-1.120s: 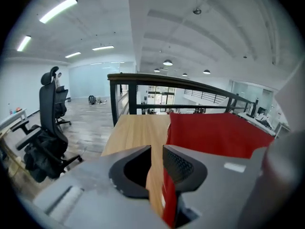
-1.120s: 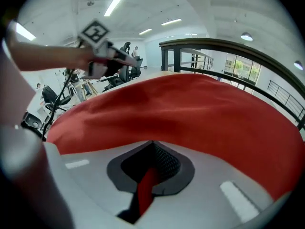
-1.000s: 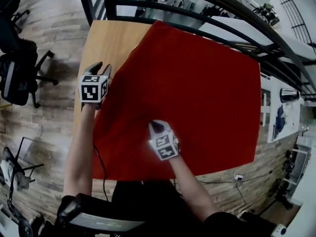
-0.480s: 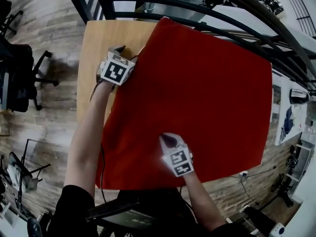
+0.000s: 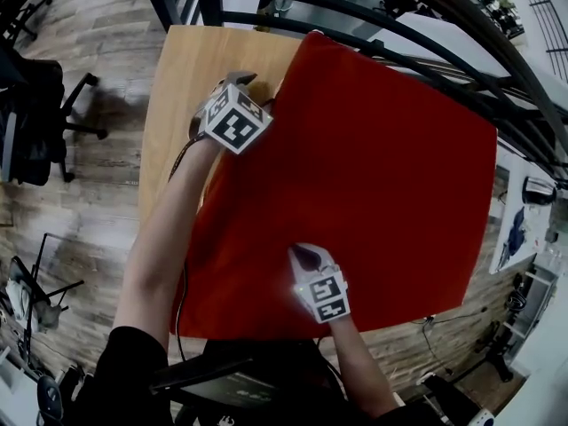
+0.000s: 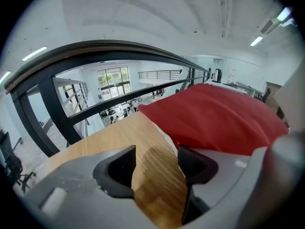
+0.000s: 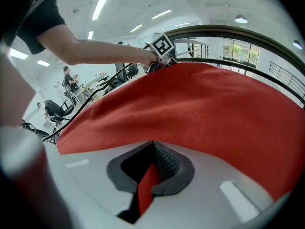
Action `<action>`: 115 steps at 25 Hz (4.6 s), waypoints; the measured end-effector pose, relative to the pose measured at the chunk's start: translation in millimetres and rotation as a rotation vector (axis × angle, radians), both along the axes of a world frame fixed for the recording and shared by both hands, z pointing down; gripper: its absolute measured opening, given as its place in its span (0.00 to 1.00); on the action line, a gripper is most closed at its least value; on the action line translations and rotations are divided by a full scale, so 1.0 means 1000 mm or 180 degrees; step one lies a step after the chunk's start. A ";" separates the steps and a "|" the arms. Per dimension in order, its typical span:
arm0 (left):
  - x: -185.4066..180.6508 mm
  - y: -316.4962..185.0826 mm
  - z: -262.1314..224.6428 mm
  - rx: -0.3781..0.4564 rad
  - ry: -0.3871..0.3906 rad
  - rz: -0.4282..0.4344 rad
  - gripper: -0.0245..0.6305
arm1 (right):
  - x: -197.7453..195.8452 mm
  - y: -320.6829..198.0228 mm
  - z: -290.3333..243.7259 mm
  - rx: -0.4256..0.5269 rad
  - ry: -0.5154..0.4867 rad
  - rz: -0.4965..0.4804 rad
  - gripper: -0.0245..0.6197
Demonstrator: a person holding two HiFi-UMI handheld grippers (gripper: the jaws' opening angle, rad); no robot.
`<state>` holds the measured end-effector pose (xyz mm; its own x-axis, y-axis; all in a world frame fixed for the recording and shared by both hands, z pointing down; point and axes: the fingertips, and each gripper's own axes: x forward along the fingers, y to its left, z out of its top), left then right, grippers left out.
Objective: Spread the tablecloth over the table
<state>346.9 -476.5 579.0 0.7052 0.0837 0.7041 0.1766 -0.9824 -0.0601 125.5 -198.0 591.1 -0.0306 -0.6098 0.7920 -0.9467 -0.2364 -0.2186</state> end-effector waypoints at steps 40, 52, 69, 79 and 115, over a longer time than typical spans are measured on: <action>0.010 0.147 -0.062 0.0104 0.0979 0.0559 0.10 | 0.004 0.003 -0.003 0.0182 -0.0232 0.0013 0.05; 0.065 0.034 0.006 -0.0220 -0.0051 -0.0085 0.40 | 0.004 0.009 -0.004 0.0197 -0.0216 0.0032 0.05; 0.008 -0.240 -0.092 0.1159 0.0200 -0.0813 0.06 | 0.030 -0.034 -0.007 -0.0020 0.0185 0.0095 0.05; 0.046 -0.333 -0.126 0.1532 0.0099 -0.0946 0.06 | 0.095 -0.109 -0.015 0.0049 0.0289 0.0408 0.05; -0.467 0.113 0.018 0.0290 -0.0185 -0.1887 0.04 | 0.003 0.149 0.015 -0.0037 0.0513 0.1425 0.06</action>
